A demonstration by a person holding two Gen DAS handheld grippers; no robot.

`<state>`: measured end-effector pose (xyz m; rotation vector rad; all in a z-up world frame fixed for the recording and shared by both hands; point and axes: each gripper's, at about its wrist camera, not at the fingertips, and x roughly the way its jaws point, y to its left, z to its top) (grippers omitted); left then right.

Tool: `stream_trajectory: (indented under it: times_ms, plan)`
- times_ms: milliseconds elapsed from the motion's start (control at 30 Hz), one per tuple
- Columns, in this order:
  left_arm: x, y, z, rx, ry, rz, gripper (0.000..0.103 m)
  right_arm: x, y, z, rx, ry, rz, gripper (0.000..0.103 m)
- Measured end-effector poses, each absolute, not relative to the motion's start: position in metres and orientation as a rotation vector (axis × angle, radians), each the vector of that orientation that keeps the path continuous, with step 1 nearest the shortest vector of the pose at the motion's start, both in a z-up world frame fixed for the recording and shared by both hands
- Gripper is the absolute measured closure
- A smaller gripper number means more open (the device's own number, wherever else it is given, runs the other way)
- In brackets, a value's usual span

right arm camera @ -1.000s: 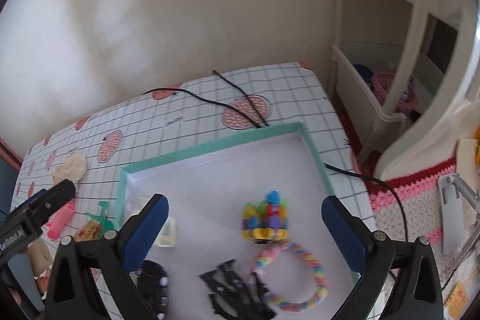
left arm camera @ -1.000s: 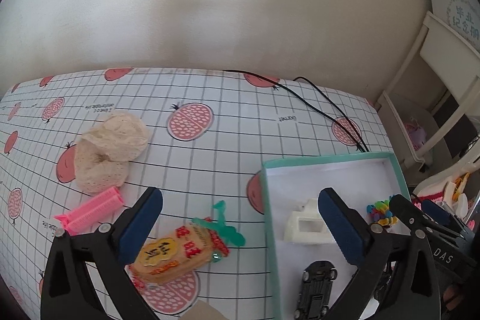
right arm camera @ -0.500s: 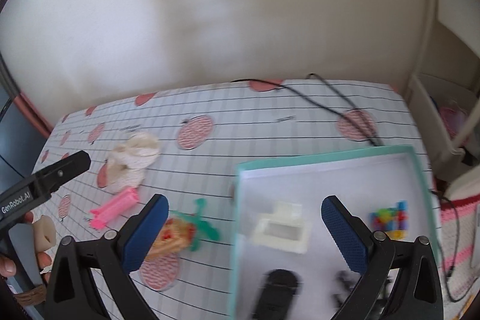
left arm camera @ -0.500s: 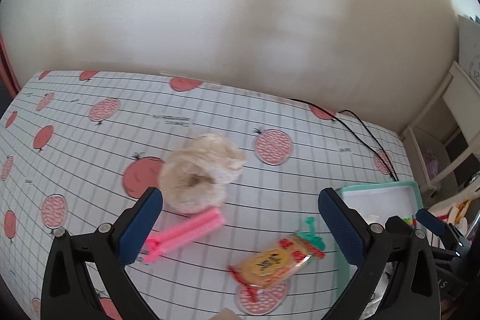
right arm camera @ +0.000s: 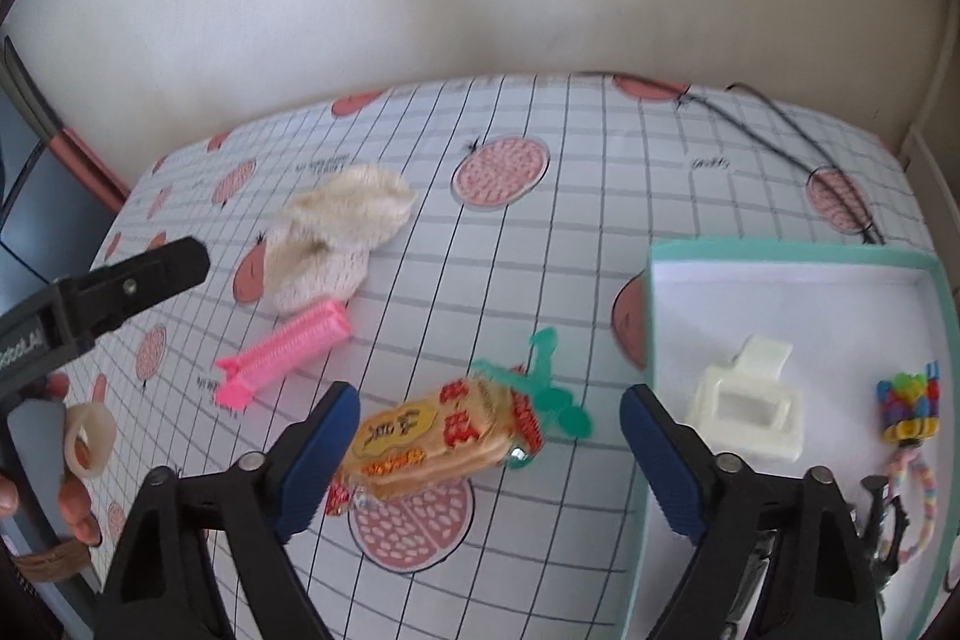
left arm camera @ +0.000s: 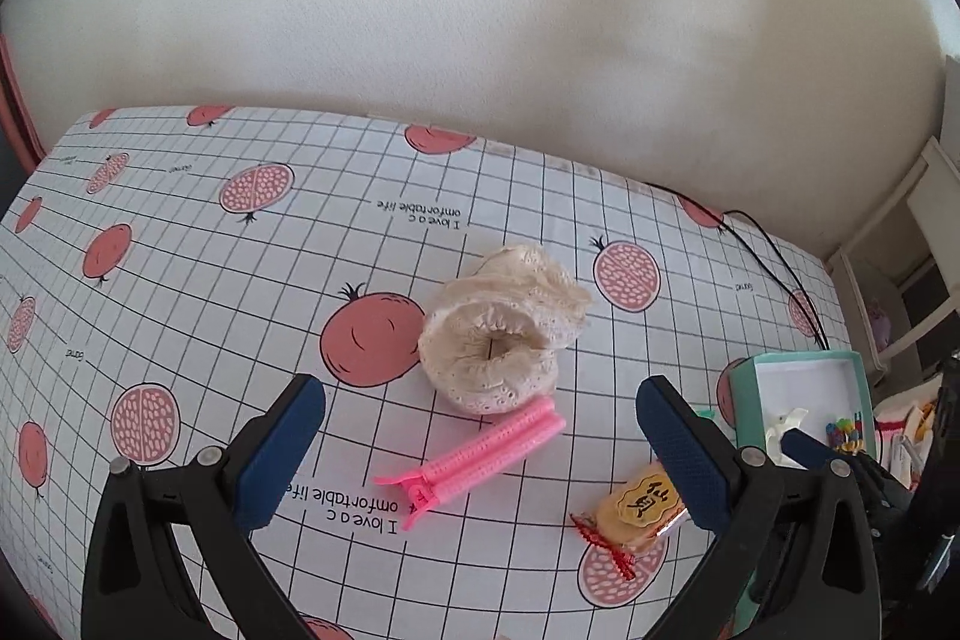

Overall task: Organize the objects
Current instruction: 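Withdraw both tools toward the pink roller clip and the rice-cracker packet, then grasp the pink roller clip with the left tool while the right tool approaches the rice-cracker packet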

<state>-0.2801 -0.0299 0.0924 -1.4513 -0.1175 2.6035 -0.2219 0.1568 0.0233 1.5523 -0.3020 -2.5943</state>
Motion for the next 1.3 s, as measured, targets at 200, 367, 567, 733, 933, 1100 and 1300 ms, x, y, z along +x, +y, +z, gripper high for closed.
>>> stream_trajectory:
  times_ms: [200,367,567,733,933,1100,1300]
  plan:
    - [-0.285,-0.029,0.077,-1.529,-0.077,2.546,0.0,-0.217,0.154,0.013,1.61,-0.348,-2.522,0.025]
    - [-0.287,-0.028,0.065,-1.568,-0.05,2.521,0.0,-0.216,0.147,0.009,1.626,-0.397,-2.462,0.035]
    - [-0.286,-0.026,0.053,-1.609,-0.03,2.502,0.006,-0.218,0.139,-0.002,1.676,-0.453,-2.399,0.045]
    - [-0.284,-0.022,0.048,-1.614,0.021,2.49,0.018,-0.22,0.136,-0.009,1.715,-0.463,-2.371,0.045]
    - [-0.283,-0.015,0.041,-1.636,0.11,2.476,0.021,-0.221,0.134,-0.015,1.737,-0.523,-2.336,0.045]
    - [-0.284,-0.008,0.033,-1.655,0.141,2.46,0.027,-0.221,0.13,-0.013,1.739,-0.498,-2.347,0.045]
    - [-0.286,-0.004,0.026,-1.68,0.154,2.448,0.04,-0.221,0.131,-0.012,1.742,-0.507,-2.352,0.044]
